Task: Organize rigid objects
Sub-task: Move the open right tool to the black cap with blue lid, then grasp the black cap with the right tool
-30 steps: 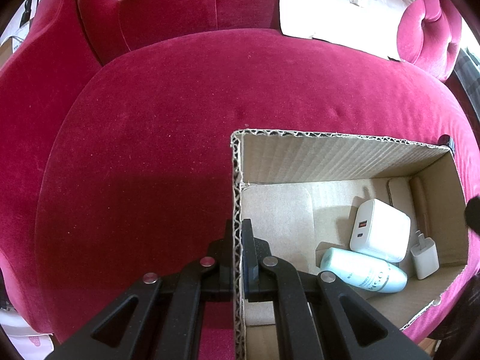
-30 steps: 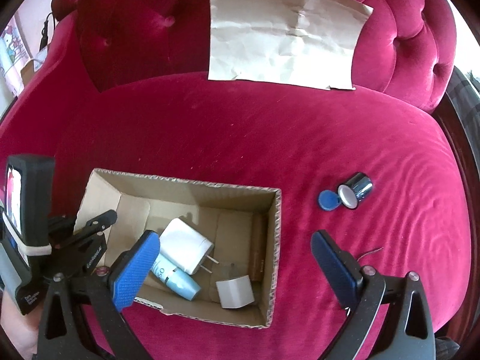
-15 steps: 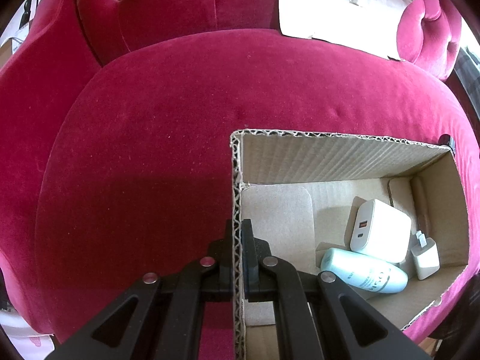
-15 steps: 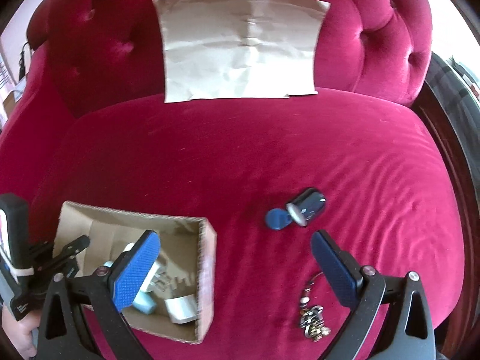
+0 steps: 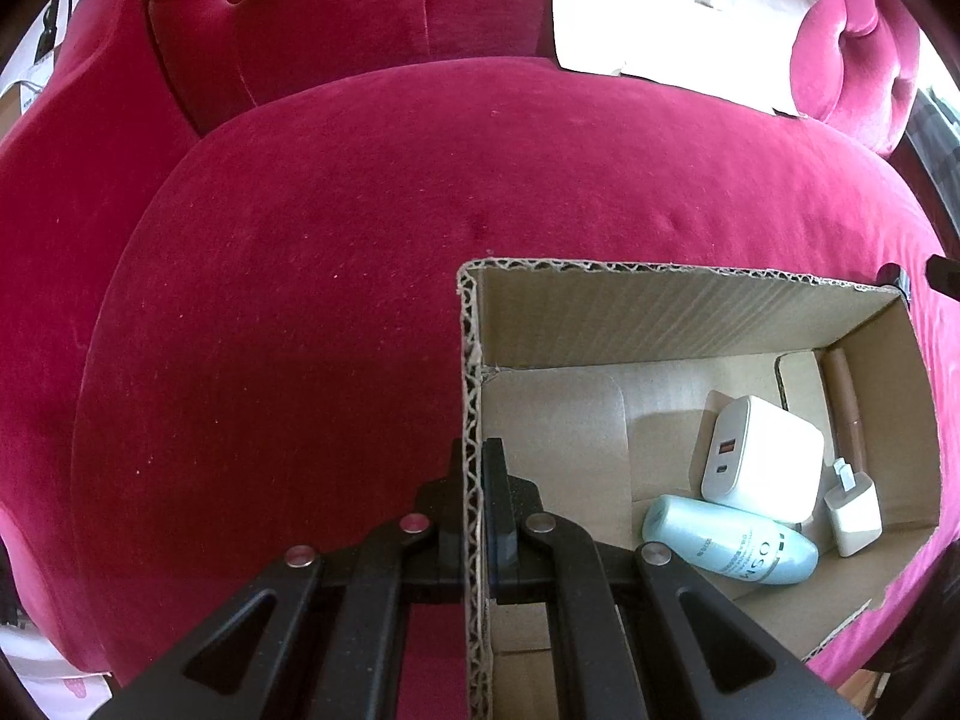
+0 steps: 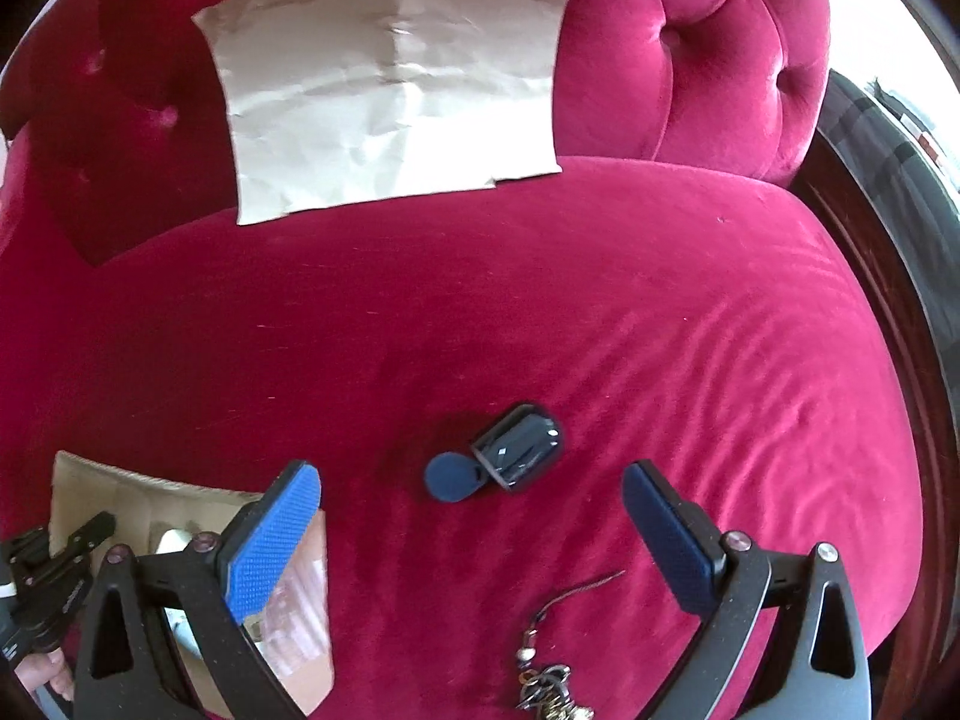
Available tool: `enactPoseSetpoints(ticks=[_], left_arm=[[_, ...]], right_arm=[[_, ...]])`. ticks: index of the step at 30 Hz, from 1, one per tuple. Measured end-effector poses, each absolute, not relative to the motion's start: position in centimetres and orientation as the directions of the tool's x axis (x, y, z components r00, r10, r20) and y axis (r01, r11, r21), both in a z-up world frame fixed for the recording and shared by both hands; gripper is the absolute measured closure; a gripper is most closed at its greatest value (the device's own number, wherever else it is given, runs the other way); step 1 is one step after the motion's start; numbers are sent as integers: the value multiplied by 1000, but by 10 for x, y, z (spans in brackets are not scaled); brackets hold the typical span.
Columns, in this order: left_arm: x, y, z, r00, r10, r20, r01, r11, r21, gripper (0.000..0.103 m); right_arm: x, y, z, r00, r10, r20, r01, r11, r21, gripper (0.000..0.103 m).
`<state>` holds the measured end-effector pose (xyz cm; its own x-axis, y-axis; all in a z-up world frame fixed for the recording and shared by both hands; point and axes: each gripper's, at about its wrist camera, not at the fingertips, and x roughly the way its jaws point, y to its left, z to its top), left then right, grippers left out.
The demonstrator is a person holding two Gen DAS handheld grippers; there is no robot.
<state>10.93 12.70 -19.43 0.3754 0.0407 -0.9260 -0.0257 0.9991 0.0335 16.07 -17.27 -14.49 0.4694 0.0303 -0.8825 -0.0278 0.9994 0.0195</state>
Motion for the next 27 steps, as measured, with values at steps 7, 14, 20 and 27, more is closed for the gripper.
enactPoseSetpoints(ticks=[7, 14, 20, 27], left_arm=[[109, 126, -194, 377, 44, -925, -24, 999, 38, 100], [111, 126, -193, 375, 42, -926, -24, 999, 35, 100], [112, 125, -195, 374, 39, -927, -22, 999, 33, 100], [112, 127, -195, 374, 38, -927, -22, 999, 33, 100]], right_arm=[[179, -189, -167, 439, 9, -899, -15, 1000, 3, 0], [192, -194, -183, 416, 11, -910, -16, 1000, 4, 0], [198, -196, -192, 401, 25, -916, -9, 1000, 24, 8], [204, -194, -200, 380, 43, -924, -16, 999, 40, 49]])
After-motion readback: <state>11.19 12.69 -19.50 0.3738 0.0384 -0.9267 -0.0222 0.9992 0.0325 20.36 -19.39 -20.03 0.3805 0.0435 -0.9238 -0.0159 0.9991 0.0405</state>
